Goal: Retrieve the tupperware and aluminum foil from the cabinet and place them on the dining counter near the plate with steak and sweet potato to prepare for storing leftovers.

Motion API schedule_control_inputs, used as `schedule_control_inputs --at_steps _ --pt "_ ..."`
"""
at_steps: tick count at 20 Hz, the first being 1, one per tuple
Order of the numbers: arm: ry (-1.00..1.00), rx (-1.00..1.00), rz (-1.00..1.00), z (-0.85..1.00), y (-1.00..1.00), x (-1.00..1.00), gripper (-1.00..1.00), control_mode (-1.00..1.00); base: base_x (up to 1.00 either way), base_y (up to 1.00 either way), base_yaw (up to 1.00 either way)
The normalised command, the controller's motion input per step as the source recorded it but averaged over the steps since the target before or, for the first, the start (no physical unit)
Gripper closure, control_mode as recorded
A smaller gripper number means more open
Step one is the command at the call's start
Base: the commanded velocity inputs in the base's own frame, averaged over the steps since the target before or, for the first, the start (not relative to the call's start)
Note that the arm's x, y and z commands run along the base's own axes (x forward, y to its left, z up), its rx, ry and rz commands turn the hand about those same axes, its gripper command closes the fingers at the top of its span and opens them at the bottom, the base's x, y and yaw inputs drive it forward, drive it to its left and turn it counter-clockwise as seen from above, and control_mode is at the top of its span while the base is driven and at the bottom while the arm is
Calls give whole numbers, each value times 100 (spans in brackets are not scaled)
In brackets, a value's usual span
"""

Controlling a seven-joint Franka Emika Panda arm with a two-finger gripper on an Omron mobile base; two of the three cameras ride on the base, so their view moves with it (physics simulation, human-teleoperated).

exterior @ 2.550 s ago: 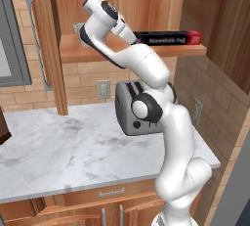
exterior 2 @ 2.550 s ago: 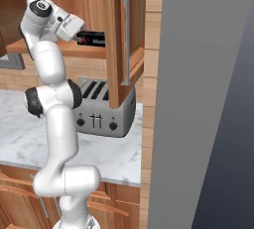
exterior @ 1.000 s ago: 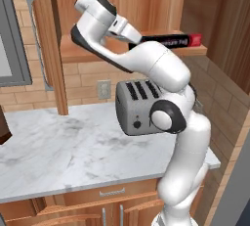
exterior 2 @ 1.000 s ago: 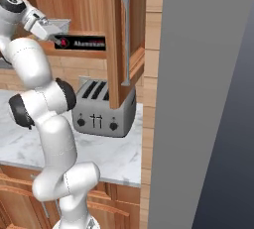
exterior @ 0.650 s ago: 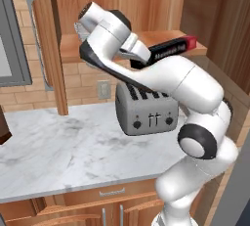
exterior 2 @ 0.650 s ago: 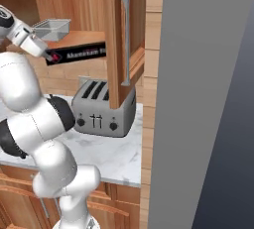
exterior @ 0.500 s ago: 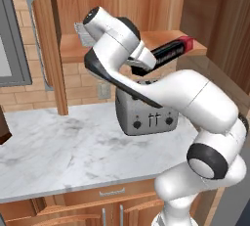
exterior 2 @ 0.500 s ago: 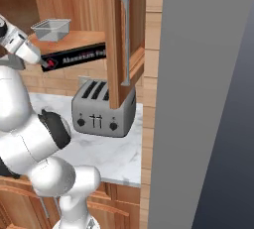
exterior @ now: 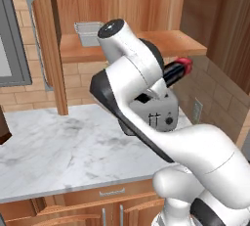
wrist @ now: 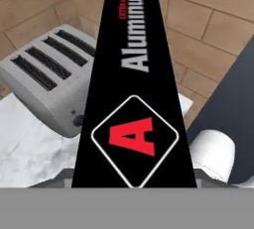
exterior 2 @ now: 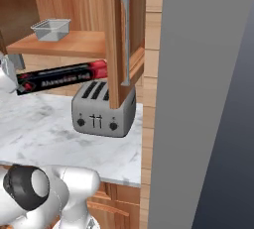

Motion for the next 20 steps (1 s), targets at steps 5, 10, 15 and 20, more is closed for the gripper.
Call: schedule_control_inputs --at_steps 5,10,15,20 --pt "24 40 3 -26 -21 -89 100 -100 0 0 0" --pt "11 35 32 -83 -65 -11 100 -100 0 0 0" --pt "0 17 22 -20 -61 -15 100 -100 0 0 0" --pt "5 2 1 0 -3 0 100 -100 0 0 0"
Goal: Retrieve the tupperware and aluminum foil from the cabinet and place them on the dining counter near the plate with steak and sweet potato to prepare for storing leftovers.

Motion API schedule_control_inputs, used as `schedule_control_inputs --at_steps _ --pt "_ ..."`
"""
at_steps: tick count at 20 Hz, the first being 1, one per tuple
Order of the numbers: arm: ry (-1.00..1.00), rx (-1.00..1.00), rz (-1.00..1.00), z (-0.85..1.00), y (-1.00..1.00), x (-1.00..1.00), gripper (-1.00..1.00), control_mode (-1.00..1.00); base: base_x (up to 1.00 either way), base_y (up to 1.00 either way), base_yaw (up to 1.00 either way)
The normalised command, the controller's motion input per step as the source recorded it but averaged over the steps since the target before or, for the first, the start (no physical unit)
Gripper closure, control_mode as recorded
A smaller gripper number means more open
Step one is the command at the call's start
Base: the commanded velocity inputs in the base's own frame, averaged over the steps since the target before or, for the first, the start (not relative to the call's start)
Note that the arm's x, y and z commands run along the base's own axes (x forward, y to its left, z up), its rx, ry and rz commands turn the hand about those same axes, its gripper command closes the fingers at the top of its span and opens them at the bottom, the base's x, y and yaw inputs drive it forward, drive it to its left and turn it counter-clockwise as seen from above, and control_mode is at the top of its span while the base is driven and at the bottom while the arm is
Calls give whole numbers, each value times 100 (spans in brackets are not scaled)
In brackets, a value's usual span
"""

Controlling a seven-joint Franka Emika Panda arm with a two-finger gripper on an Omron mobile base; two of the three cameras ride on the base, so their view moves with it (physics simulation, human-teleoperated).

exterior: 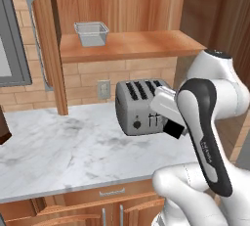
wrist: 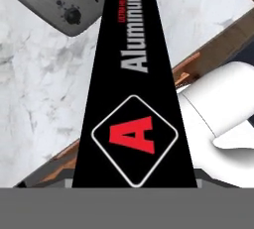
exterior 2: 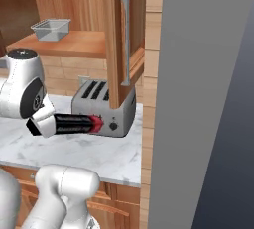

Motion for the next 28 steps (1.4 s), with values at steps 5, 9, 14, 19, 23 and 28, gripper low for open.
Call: schedule_control_inputs --at_steps 5,9,14,19,23,28 --pt "2 0 0 0 0 0 100 100 -70 24 16" --pt "0 0 0 0 0 0 100 100 -89 61 60" --pt "0 0 0 0 0 0 100 100 -38 55 92" --pt "0 0 0 0 0 0 100 100 -13 5 100" --pt "0 0 0 0 0 0 100 100 0 0 100" --pt "0 0 0 0 0 0 100 100 10 0 97"
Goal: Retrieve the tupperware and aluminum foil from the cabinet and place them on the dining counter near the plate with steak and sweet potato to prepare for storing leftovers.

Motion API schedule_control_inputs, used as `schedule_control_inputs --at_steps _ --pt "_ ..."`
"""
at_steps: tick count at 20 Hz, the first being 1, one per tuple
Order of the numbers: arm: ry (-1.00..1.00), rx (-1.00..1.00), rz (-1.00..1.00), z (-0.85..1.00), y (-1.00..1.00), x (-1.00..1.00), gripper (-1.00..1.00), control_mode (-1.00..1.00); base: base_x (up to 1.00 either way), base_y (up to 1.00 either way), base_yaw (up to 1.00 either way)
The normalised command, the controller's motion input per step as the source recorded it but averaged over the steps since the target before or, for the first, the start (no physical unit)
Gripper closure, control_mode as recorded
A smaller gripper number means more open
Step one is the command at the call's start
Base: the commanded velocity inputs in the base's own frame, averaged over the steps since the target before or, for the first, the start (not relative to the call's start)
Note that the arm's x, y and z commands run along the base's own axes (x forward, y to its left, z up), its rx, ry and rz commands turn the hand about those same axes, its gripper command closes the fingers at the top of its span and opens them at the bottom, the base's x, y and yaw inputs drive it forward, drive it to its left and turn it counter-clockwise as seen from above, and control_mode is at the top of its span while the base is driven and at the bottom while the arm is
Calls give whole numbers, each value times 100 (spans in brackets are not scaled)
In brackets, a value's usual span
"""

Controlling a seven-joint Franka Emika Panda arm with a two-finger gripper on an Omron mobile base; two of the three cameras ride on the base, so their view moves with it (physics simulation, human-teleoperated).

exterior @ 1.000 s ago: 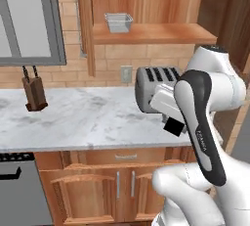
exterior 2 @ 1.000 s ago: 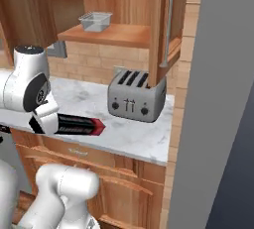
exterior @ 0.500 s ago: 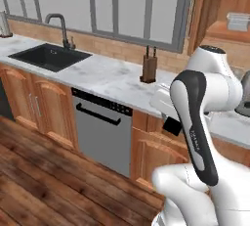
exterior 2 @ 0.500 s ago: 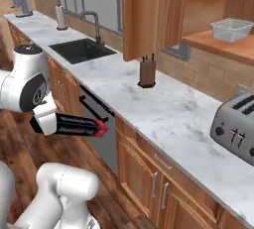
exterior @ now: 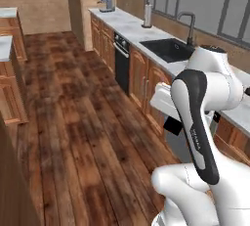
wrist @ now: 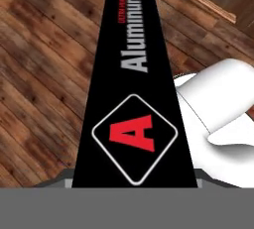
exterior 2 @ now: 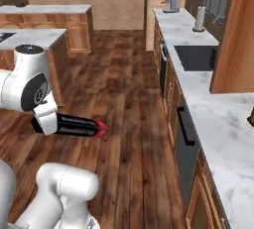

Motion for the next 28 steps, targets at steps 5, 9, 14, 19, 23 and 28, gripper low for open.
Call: schedule_control_inputs --at_steps 5,9,14,19,23,28 --pt "0 0 0 0 0 0 100 100 41 0 83" --pt "0 0 0 0 0 0 100 100 87 -9 64" --pt "0 0 0 0 0 0 100 100 100 -66 26" --pt "0 0 0 0 0 0 100 100 100 -98 1" --pt "0 0 0 0 0 0 100 100 100 -73 -20" --pt "0 0 0 0 0 0 100 100 100 -30 -24"
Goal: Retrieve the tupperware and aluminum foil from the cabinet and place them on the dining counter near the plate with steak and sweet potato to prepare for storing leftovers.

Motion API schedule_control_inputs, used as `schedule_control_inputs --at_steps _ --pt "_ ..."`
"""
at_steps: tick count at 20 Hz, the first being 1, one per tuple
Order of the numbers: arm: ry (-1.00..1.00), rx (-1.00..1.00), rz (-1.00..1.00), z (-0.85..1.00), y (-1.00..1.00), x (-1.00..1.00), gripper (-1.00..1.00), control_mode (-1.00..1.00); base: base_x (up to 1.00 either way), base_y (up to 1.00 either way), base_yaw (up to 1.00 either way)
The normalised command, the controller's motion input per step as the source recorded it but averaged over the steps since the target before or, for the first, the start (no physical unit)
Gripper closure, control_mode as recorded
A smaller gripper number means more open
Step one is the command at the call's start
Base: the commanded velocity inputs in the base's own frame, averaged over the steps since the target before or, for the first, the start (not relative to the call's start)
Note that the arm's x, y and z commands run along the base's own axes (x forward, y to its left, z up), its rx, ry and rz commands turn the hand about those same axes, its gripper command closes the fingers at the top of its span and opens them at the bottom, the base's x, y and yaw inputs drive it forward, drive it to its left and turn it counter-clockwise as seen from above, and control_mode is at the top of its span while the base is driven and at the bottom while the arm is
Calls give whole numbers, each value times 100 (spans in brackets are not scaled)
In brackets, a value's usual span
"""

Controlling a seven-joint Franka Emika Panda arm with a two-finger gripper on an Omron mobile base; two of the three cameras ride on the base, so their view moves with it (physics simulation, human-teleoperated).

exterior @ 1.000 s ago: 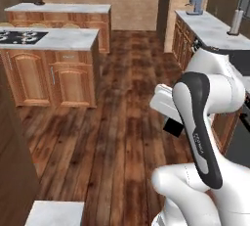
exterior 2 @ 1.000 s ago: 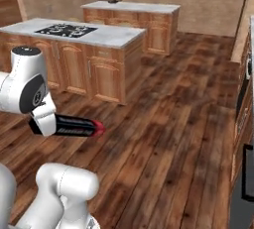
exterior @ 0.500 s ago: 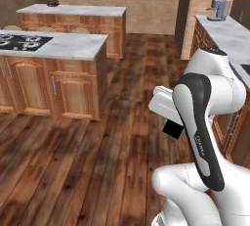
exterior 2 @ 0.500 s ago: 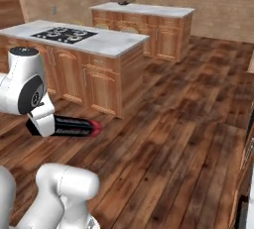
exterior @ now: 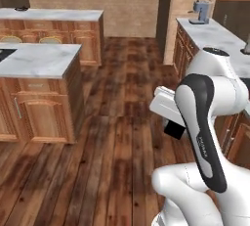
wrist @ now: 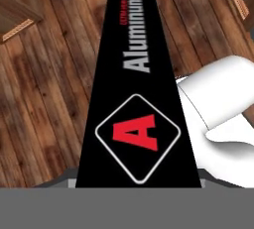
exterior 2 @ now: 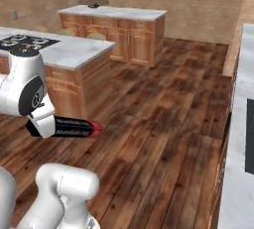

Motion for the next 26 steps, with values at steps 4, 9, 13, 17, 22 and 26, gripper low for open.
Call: schedule_control_inputs --at_steps 4,9,13,17,22,26 --pt "0 0 0 0 0 0 100 100 100 -10 -17" --pt "0 0 0 0 0 0 100 100 100 -11 -17" --pt "0 0 0 0 0 0 100 100 100 -9 -17" --pt "0 0 0 0 0 0 100 100 100 -12 -15" --pt "0 0 0 0 0 0 100 100 100 -15 -15" --pt "0 0 0 0 0 0 100 100 100 -15 -13"
